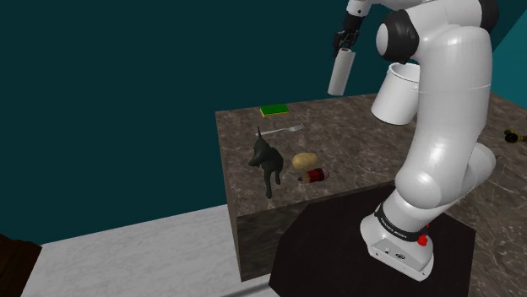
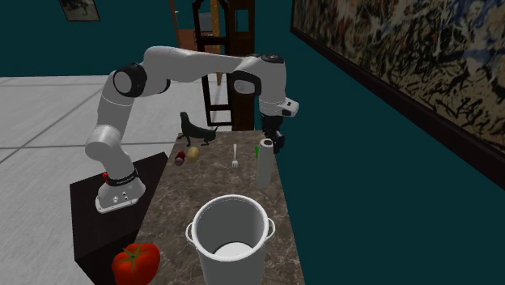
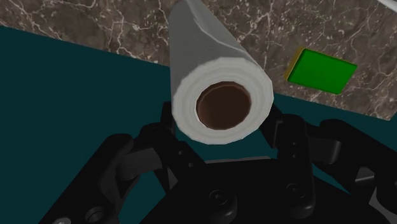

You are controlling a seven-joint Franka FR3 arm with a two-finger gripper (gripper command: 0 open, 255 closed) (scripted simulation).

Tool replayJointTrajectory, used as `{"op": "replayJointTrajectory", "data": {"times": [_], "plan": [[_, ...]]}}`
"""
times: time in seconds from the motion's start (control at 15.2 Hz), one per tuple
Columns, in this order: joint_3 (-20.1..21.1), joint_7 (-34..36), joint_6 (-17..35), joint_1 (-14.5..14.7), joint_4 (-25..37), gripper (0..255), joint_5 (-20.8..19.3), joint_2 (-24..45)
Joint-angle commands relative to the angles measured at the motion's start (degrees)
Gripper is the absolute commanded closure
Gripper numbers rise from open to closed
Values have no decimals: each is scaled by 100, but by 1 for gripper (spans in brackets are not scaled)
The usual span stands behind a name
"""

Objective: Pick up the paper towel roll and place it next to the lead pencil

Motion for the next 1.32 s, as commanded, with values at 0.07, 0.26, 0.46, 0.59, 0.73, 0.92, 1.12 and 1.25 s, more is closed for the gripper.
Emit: {"op": "replayJointTrajectory", "data": {"times": [0.07,0.26,0.46,0.59,0.73,0.92,1.12,1.25], "plan": [[-2,43,-235,-52,259,255,-1,16],[-75,203,-140,302,-272,255,-227,-477],[-131,512,49,806,-1050,255,-600,-1189],[-126,767,134,1101,-1487,255,-863,-1643],[-91,1052,187,1366,-1872,255,-1128,-2083],[44,1521,210,1681,-2364,255,-1512,-2710],[257,2009,170,1912,-2767,255,-1846,-3284],[430,2331,114,2029,-2991,255,-2028,-3630]]}}
